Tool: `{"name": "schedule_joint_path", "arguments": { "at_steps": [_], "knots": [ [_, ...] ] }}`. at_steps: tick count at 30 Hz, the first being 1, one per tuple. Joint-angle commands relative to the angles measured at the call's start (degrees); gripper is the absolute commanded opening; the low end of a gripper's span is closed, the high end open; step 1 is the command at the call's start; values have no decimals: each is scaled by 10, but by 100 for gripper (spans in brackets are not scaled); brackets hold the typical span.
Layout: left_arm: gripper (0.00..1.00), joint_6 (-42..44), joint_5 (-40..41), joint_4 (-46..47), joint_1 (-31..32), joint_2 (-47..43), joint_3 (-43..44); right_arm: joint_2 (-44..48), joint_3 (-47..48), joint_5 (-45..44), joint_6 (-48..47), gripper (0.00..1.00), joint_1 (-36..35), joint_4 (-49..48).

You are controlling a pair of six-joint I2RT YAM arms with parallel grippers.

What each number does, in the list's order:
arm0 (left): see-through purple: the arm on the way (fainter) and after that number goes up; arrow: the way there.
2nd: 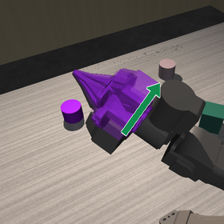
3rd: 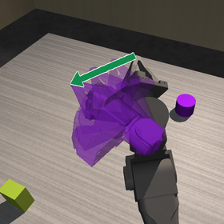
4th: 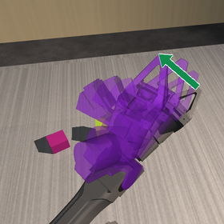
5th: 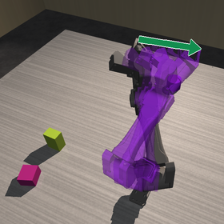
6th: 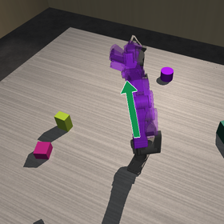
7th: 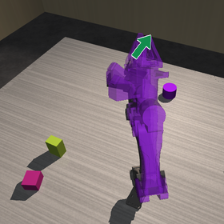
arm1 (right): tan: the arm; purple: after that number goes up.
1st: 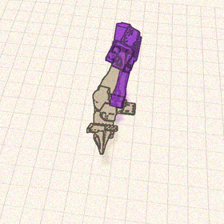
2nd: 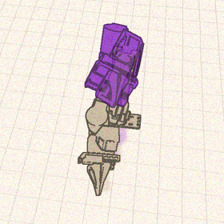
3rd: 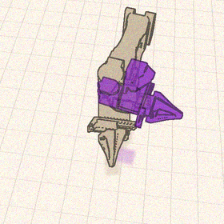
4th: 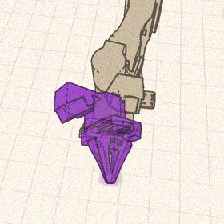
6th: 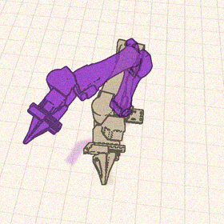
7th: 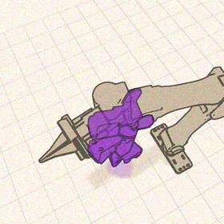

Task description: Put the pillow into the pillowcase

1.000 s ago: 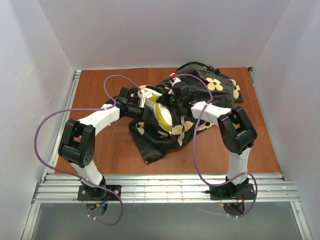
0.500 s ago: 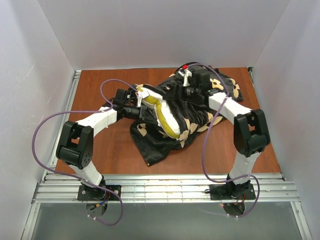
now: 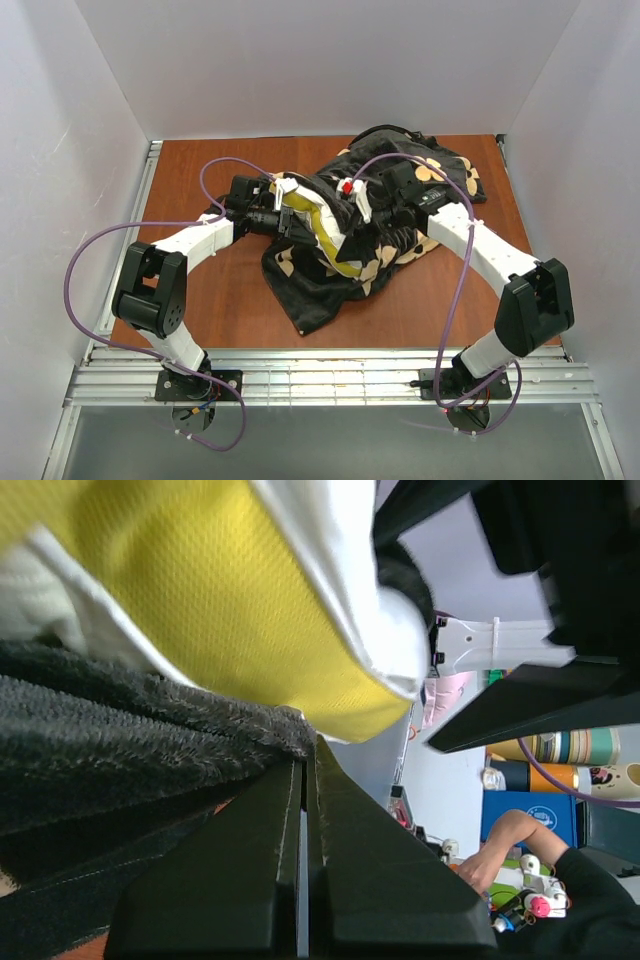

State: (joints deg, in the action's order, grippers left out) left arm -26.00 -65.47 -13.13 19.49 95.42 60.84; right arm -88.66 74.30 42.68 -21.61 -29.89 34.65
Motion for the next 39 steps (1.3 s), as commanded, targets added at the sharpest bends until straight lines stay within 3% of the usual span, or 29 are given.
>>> {"name": "schedule_joint_path", "arguments": {
  "at_steps": [1, 4, 6, 7, 9, 10, 14, 16, 23, 27, 30, 32, 35, 39],
  "knots": [
    [0, -19, -55, 31, -6, -25, 17, 32, -30, -59, -97, 99, -13, 59],
    [0, -27, -62, 39, -5, -20, 20, 21, -48, -76, -98, 96, -17, 47],
    [0, -29, -66, 42, -6, -20, 20, -11, -53, -97, -54, 79, -18, 19],
    [0, -28, -69, 42, -4, -20, 18, -24, -52, -116, -25, 53, -18, -26],
    [0, -24, -74, 42, -2, -26, 9, -62, -40, -122, 15, 25, -18, -73],
    [0, -23, -75, 42, 2, -30, 4, -72, -34, -134, 90, 2, -18, -126],
    [0, -19, -81, 35, 14, -46, -25, -110, -9, -130, 231, 1, -18, -241],
    [0, -16, -86, 31, 18, -57, -31, -125, 1, -168, 269, 1, -26, -266],
    [0, -41, -114, 32, 25, -64, 0, -222, -32, -308, 303, 1, -62, -327],
    [0, -64, -127, 32, 20, -54, 82, -240, -106, -360, 293, 1, -82, -376],
    [0, -63, -126, 27, -3, -39, 158, -203, -168, -350, 293, 1, -81, -366],
    [0, -61, -128, 23, -16, -34, 170, -127, -219, -311, 288, 1, -77, -351],
    [0, -15, -117, -25, -27, -43, 128, -4, -242, -256, 263, 1, -74, -305],
    [0, 161, -25, -137, -25, -62, 44, 94, -208, -229, 201, 1, -76, -199]
  ]
}}
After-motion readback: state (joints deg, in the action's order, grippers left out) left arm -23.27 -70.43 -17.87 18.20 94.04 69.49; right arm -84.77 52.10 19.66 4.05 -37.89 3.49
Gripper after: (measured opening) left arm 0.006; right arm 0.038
